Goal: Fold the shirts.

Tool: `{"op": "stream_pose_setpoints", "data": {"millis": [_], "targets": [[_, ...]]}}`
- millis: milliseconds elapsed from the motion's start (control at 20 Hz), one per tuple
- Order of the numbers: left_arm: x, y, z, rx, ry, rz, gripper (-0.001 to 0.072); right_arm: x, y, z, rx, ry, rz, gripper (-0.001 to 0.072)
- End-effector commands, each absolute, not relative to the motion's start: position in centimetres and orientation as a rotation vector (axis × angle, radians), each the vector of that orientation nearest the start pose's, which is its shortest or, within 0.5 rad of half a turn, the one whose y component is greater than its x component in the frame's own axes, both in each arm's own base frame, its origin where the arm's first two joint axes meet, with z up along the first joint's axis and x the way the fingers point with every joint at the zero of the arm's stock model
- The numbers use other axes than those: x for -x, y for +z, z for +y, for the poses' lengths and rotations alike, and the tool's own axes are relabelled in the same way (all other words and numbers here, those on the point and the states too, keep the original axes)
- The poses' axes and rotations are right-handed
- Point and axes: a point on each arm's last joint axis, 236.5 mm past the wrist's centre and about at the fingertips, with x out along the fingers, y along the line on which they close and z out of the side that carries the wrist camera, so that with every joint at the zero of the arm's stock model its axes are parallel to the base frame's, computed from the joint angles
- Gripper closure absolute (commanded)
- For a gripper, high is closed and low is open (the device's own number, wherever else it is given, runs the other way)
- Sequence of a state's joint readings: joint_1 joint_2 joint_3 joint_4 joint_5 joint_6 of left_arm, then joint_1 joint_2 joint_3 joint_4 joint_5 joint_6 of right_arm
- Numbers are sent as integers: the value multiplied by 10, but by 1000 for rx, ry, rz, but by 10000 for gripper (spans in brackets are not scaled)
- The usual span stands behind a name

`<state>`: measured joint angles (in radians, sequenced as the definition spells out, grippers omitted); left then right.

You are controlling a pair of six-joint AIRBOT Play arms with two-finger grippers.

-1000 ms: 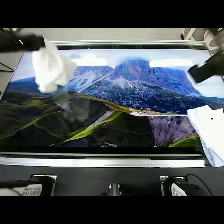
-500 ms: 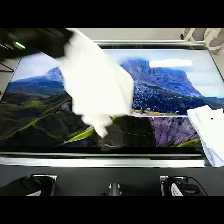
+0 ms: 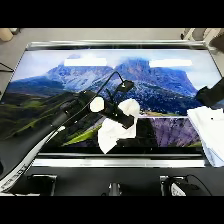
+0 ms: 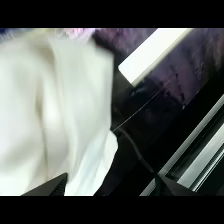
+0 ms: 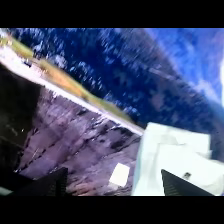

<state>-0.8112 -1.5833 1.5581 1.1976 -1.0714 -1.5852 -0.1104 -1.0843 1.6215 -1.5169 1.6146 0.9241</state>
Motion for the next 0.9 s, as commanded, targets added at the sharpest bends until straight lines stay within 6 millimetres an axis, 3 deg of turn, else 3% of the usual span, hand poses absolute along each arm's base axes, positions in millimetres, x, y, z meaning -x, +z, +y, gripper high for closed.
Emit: {"op": "stream_pose_setpoints", "data": {"millis": [0,100,150,250,350,400,500,600,850], "targets": [[-305,28,-378,-161,-843,1317,48,-350,151,-6,406,437,1207,94],[-340,49,-309,-186,-701,1316,48,-354,129,33,288,602,1210,92],[-348,56,-278,-169,-651,1333,48,-352,119,53,215,678,1204,91],[-346,53,-231,-113,-568,1383,48,-343,95,84,96,791,1196,78],[-324,22,-209,-58,-529,1464,48,-329,65,96,31,844,1234,71],[-308,2,-208,-18,-528,1510,48,-321,47,99,19,859,1262,13],[-275,-39,-218,74,-549,1589,50,-311,20,104,-19,858,1297,4],[-257,-68,-232,169,-554,1611,50,-311,4,108,-69,836,1290,-1],[-228,-94,-268,232,-605,1648,50,-338,-20,97,-72,719,1242,-1]]}}
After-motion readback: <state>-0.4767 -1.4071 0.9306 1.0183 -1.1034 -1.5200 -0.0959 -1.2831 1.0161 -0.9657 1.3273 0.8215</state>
